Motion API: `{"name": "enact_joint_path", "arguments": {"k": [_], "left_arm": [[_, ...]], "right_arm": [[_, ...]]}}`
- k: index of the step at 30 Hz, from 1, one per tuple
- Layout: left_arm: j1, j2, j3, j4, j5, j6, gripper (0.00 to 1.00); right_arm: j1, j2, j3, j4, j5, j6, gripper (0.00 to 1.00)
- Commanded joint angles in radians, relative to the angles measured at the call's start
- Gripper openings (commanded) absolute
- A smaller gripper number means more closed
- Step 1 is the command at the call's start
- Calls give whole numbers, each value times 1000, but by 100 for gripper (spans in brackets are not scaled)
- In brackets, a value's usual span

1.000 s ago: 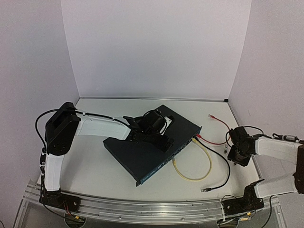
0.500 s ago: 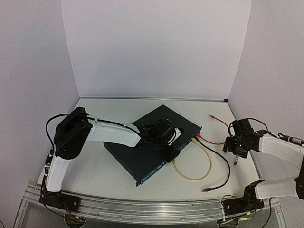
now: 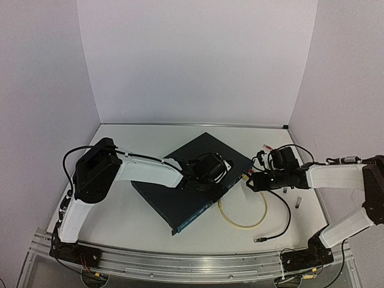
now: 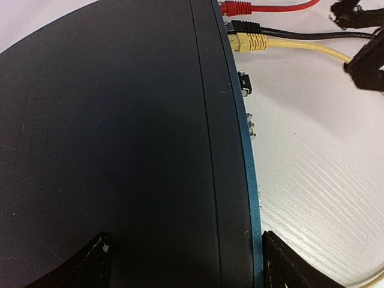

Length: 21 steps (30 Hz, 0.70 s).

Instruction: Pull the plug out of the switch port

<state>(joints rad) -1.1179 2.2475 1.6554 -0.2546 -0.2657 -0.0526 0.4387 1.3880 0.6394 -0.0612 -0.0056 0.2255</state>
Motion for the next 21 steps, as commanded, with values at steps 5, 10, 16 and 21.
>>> {"name": "enact_joint_path", "arguments": {"k": [5, 10, 16, 21], "left_arm": [[24, 42, -44, -60, -40, -65, 82], [24, 41, -66, -56, -32, -81, 82], [28, 39, -77, -52, -24, -90, 82], [33, 38, -77, -52, -14, -93, 83]], "right_arm": [[26, 189, 85, 227, -93, -179, 59], [37, 243, 96, 257, -87, -256, 55], [61, 275, 103, 289, -45, -297, 49], [93, 297, 96, 334, 19, -338, 45]]}}
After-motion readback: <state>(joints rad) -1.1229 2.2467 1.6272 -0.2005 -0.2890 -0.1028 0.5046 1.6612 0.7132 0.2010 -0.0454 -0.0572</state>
